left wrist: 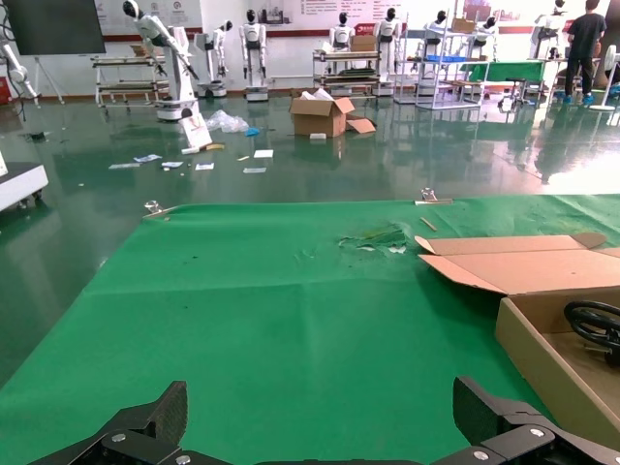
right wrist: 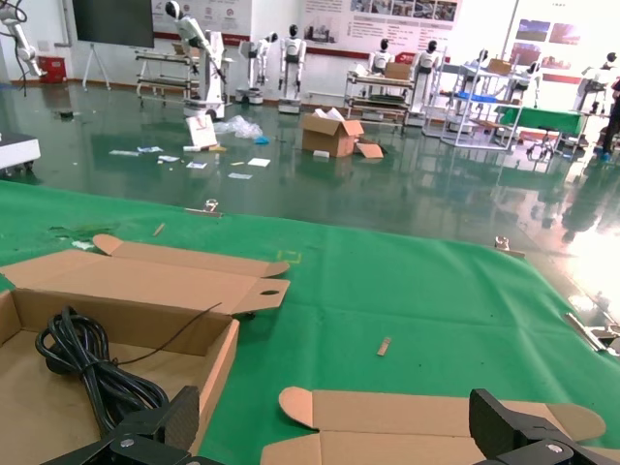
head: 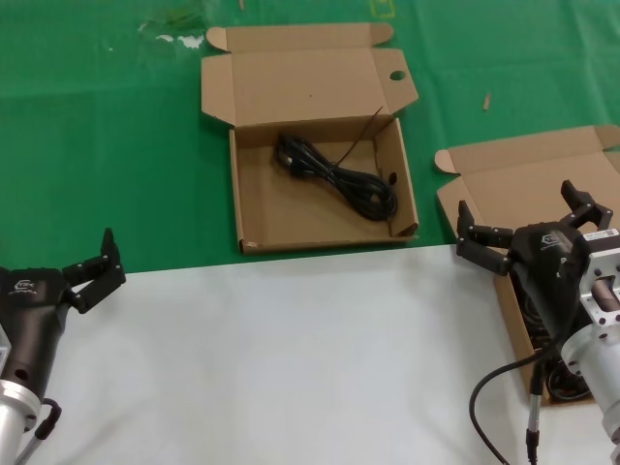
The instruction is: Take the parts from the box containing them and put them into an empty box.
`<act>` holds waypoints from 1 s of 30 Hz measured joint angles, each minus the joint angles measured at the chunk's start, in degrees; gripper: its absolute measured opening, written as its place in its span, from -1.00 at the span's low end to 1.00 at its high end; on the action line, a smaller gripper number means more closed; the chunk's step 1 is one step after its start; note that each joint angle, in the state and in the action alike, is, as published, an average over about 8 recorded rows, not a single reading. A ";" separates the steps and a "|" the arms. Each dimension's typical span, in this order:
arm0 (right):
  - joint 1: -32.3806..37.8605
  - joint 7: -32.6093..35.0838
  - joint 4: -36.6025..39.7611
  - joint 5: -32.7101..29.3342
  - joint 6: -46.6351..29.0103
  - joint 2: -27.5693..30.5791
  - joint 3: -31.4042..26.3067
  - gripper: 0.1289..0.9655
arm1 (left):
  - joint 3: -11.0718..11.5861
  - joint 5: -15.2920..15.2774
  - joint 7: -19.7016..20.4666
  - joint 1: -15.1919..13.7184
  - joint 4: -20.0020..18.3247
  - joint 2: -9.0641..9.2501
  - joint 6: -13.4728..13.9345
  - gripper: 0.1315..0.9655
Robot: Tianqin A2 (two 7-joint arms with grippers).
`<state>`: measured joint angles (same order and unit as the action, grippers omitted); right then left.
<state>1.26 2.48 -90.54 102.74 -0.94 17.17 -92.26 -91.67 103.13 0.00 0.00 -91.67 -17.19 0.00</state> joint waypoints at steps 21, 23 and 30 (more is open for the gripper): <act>0.00 0.00 0.00 0.00 0.00 0.00 0.00 1.00 | 0.00 0.00 0.00 0.00 0.00 0.00 0.00 1.00; 0.00 0.00 0.00 0.00 0.00 0.00 0.00 1.00 | 0.00 0.00 0.00 0.00 0.00 0.00 0.00 1.00; 0.00 0.00 0.00 0.00 0.00 0.00 0.00 1.00 | 0.00 0.00 0.00 0.00 0.00 0.00 0.00 1.00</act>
<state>1.26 2.48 -90.54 102.74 -0.94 17.17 -92.26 -91.67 103.13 0.00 0.00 -91.67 -17.19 0.00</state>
